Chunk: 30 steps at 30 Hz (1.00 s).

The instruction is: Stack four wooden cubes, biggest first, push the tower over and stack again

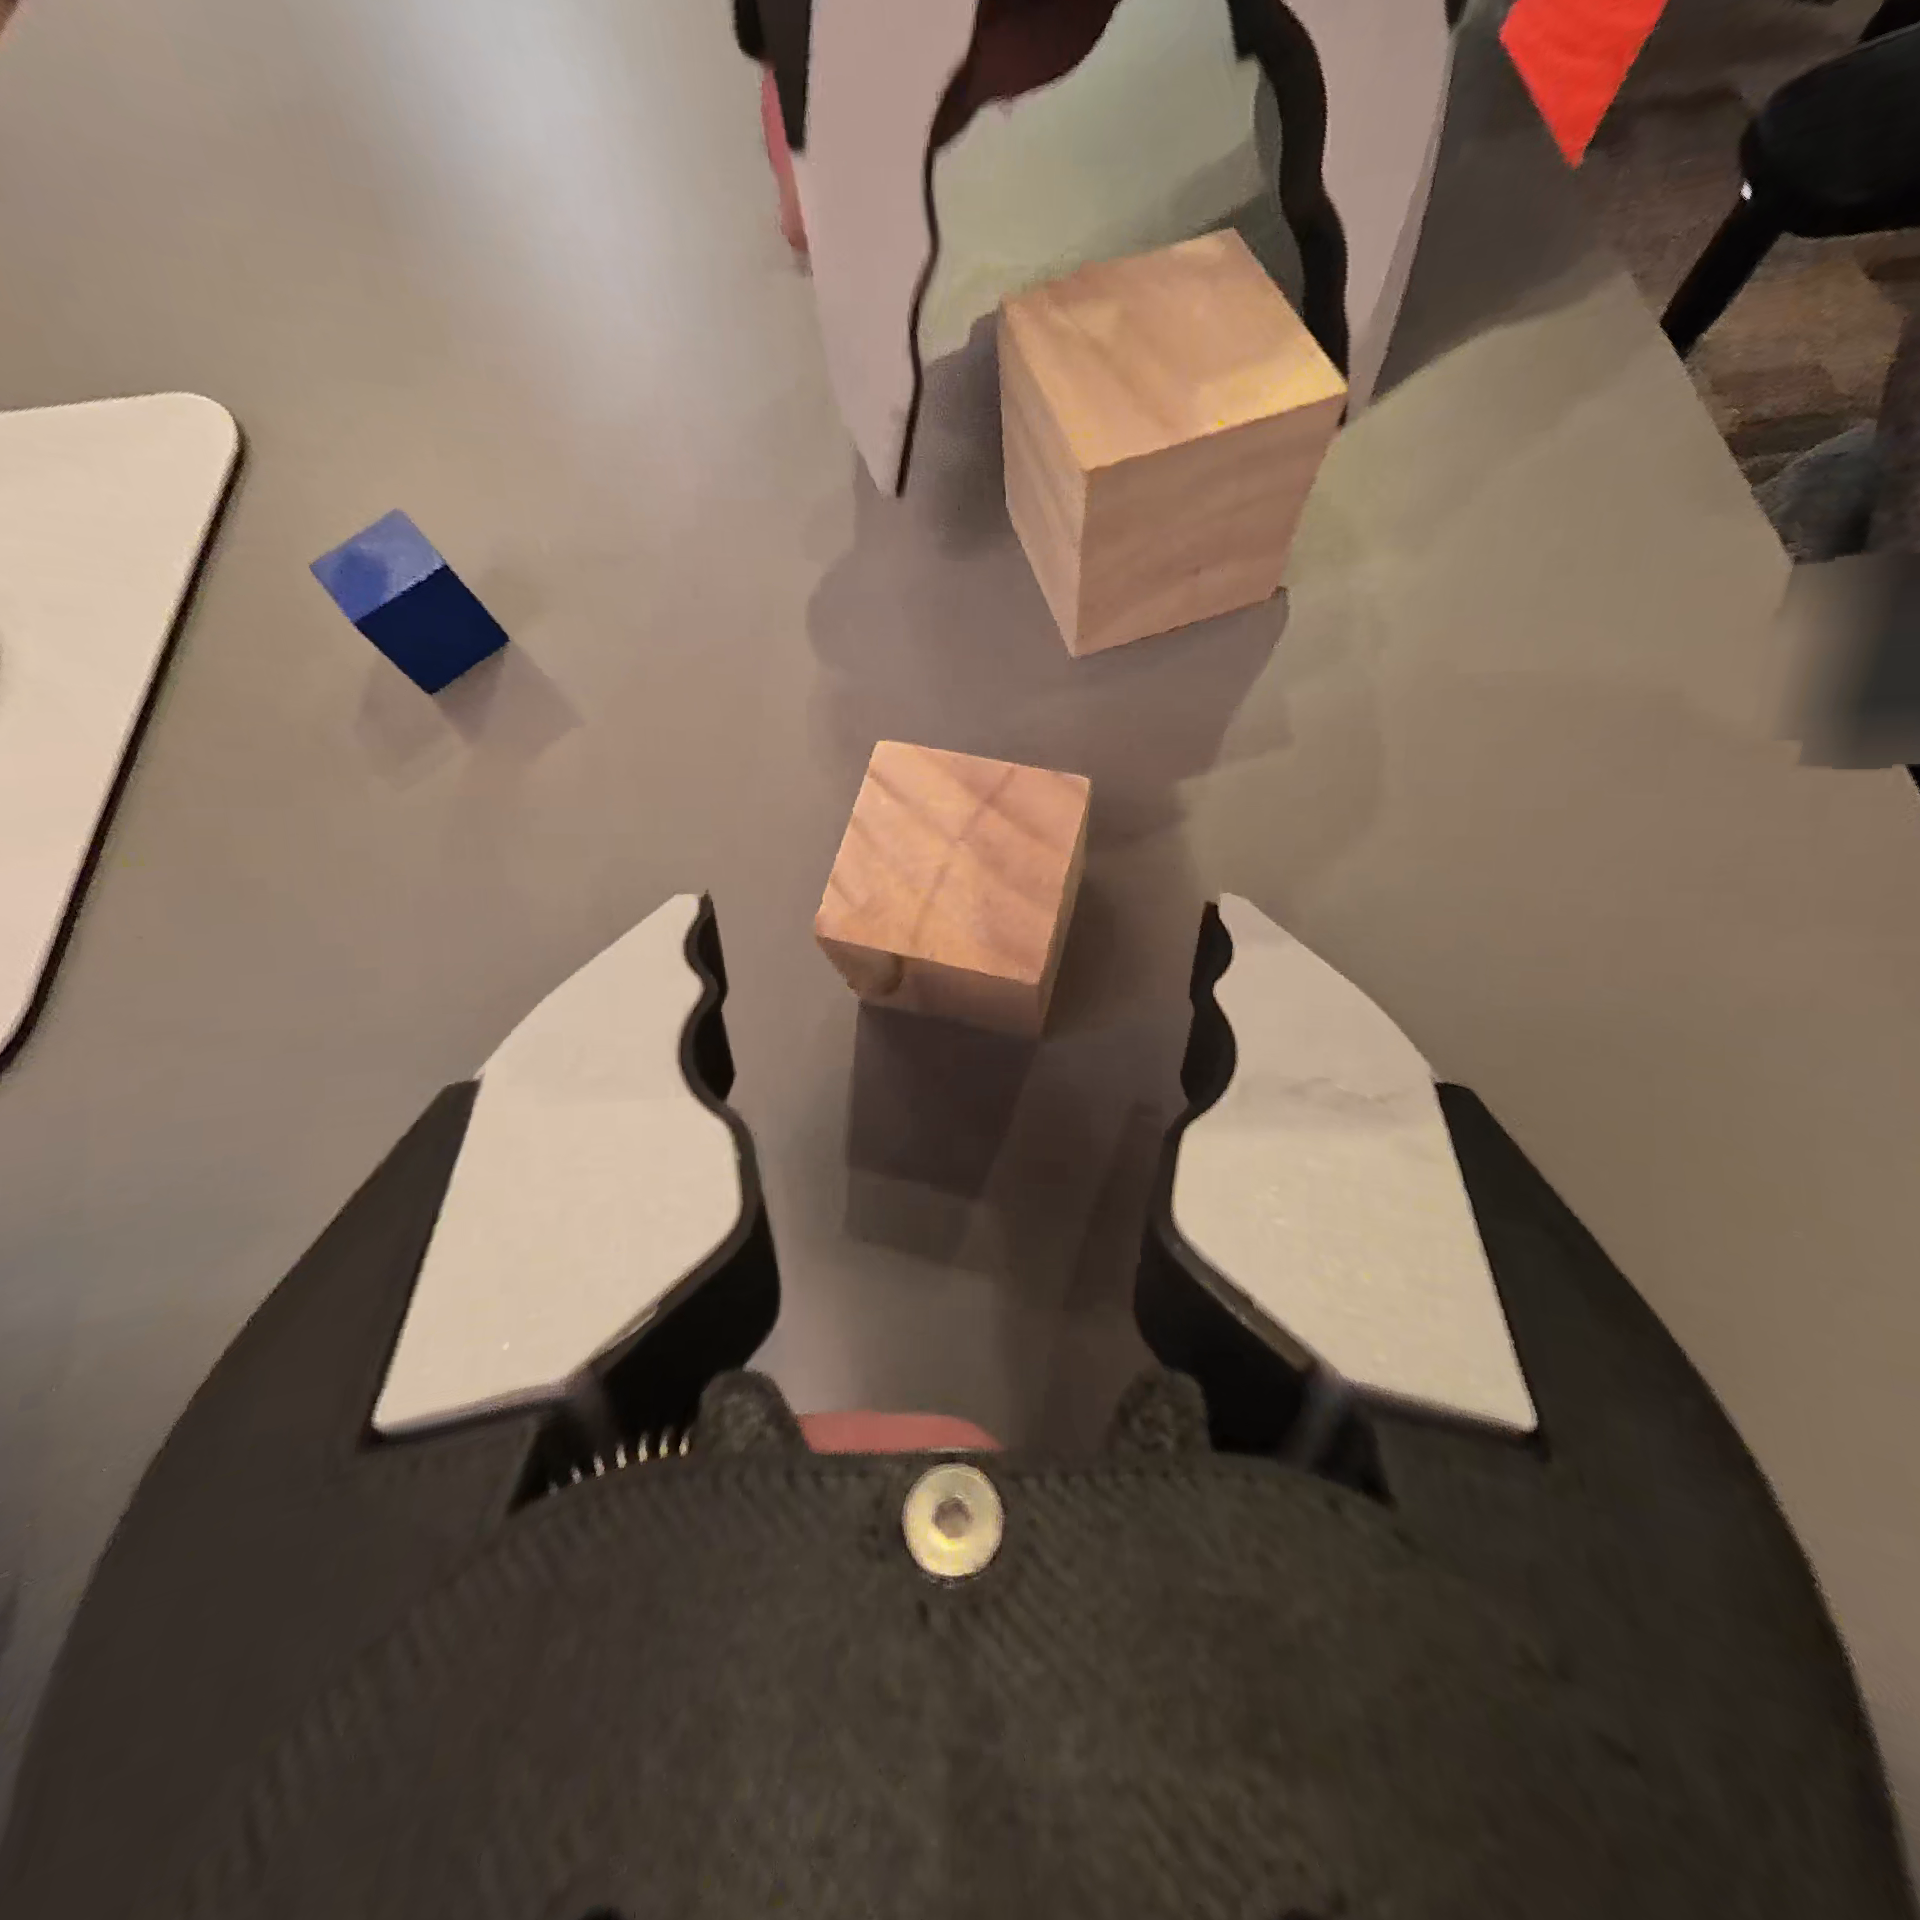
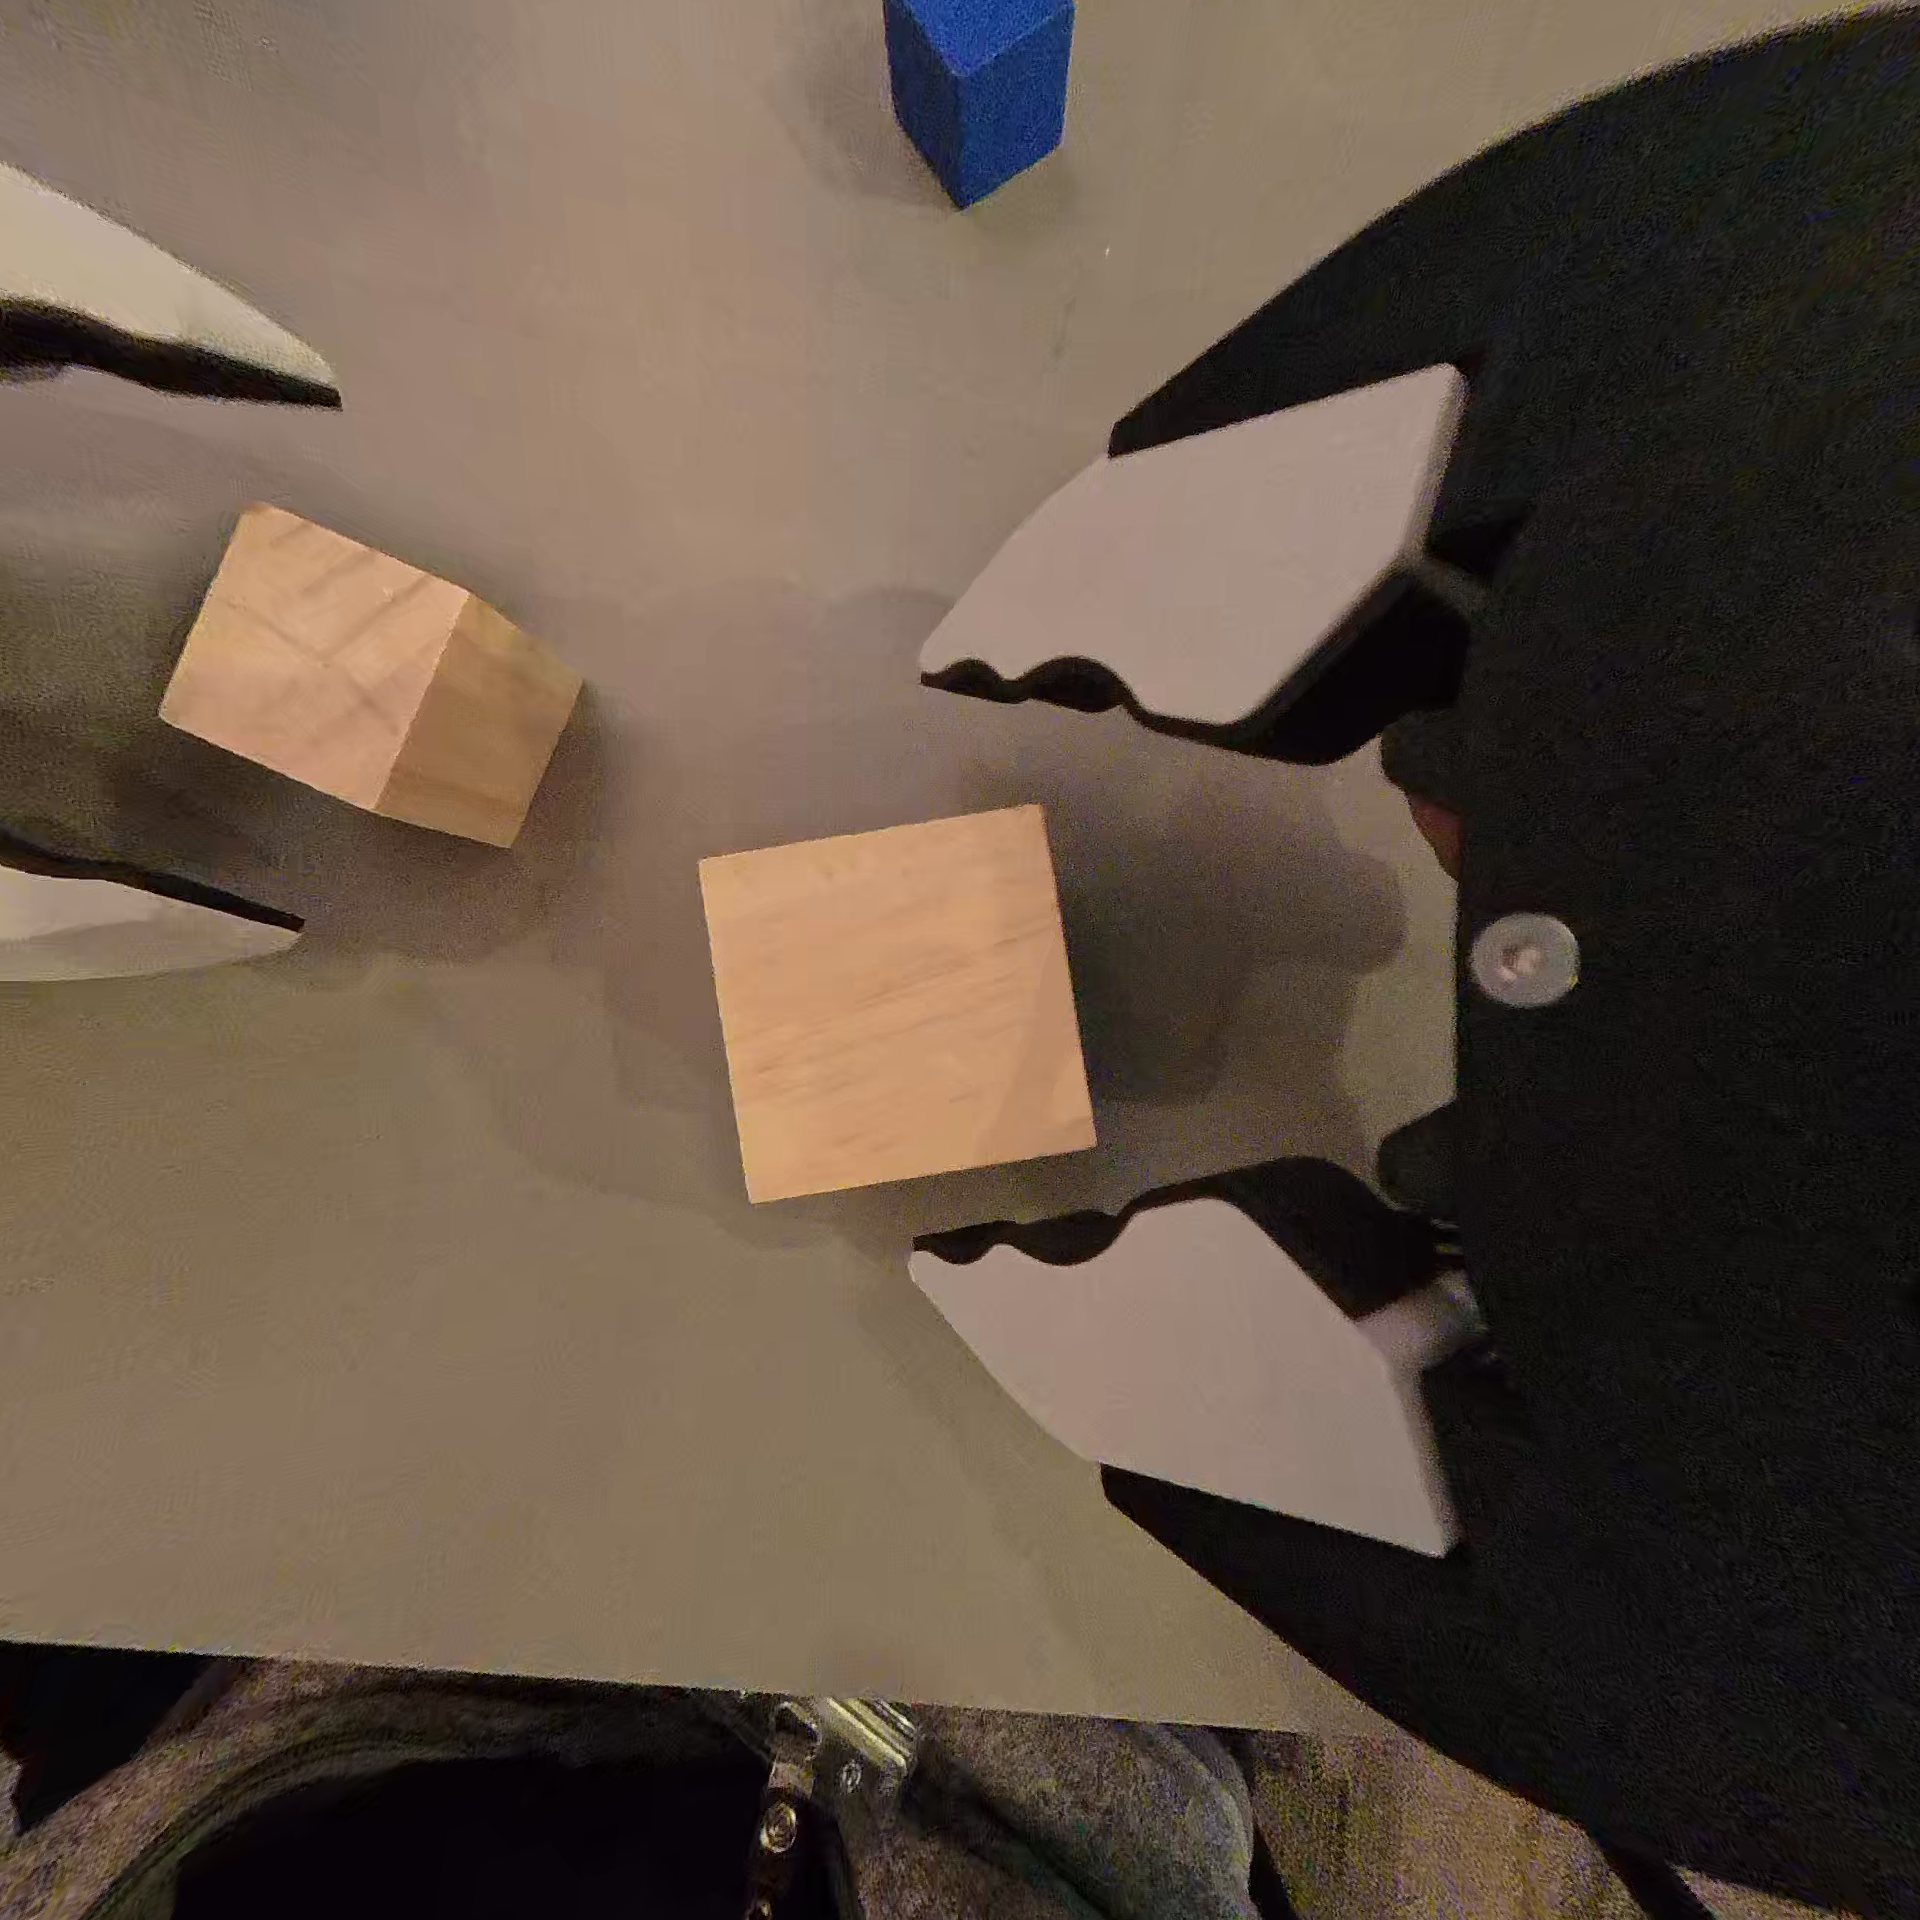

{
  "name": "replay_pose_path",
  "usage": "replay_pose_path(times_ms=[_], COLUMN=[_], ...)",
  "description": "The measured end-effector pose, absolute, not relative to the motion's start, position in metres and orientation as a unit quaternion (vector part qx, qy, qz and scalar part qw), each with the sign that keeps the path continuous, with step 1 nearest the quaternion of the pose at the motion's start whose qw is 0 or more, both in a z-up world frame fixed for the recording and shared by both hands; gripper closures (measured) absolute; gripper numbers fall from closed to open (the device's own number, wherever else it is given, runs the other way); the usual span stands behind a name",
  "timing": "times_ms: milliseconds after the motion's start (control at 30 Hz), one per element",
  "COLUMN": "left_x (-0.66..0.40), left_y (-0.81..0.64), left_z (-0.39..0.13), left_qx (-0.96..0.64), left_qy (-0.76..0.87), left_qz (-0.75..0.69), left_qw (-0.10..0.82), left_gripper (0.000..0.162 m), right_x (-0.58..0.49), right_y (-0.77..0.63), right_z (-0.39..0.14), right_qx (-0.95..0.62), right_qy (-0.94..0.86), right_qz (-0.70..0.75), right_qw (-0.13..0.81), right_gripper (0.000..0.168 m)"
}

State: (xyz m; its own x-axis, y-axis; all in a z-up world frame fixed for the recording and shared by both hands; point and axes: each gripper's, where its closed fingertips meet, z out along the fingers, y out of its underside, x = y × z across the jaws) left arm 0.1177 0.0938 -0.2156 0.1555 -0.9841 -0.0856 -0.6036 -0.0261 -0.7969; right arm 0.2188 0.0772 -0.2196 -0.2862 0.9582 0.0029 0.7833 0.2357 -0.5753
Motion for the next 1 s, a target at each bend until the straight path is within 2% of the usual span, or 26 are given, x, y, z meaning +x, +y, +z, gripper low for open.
replay_pose_path(times_ms=[67,200,333,433,567,667,833,900,933,967,1000], left_x=[0.12,0.125,0.131,0.14,0.173,0.203,0.229,0.232,0.228,0.223,0.22], left_y=[0.093,0.092,0.099,0.099,0.087,0.082,0.075,0.076,0.08,0.085,0.087], left_z=[-0.219,-0.224,-0.213,-0.179,-0.14,-0.138,-0.168,-0.174,-0.179,-0.178,-0.17], left_qx=[-0.666,-0.65,-0.643,-0.641,-0.641,-0.655,-0.665,-0.672,-0.679,-0.682,-0.677], left_qy=[0.603,0.63,0.615,0.585,0.577,0.575,0.594,0.583,0.586,0.583,0.575], left_qz=[-0.262,-0.256,-0.256,-0.272,-0.284,-0.279,-0.265,-0.266,-0.243,-0.23,-0.248], left_qw=[0.352,0.339,0.378,0.416,0.419,0.403,0.367,0.371,0.368,0.376,0.388], left_gripper=[0.082,0.115,0.117,0.117,0.117,0.117,0.117,0.115,0.088,0.069,0.062], right_x=[0.224,0.246,0.278,0.3,0.31,0.308,0.308,0.309,0.31,0.312,0.314], right_y=[0.083,0.099,0.123,0.131,0.133,0.133,0.133,0.133,0.133,0.134,0.134], right_z=[-0.212,-0.196,-0.185,-0.183,-0.195,-0.198,-0.199,-0.2,-0.198,-0.197,-0.195], right_qx=[-0.579,-0.597,-0.62,-0.628,-0.634,-0.626,-0.621,-0.622,-0.622,-0.622,-0.621], right_qy=[-0.75,-0.713,-0.666,-0.643,-0.638,-0.638,-0.637,-0.637,-0.635,-0.634,-0.633], right_qz=[0.247,0.256,0.257,0.267,0.256,0.264,0.274,0.274,0.275,0.275,0.276], right_qw=[0.205,0.263,0.325,0.346,0.354,0.362,0.364,0.364,0.366,0.368,0.37], right_gripper=[0.071,0.081,0.09,0.094,0.093,0.096,0.097,0.096,0.095,0.094,0.093])
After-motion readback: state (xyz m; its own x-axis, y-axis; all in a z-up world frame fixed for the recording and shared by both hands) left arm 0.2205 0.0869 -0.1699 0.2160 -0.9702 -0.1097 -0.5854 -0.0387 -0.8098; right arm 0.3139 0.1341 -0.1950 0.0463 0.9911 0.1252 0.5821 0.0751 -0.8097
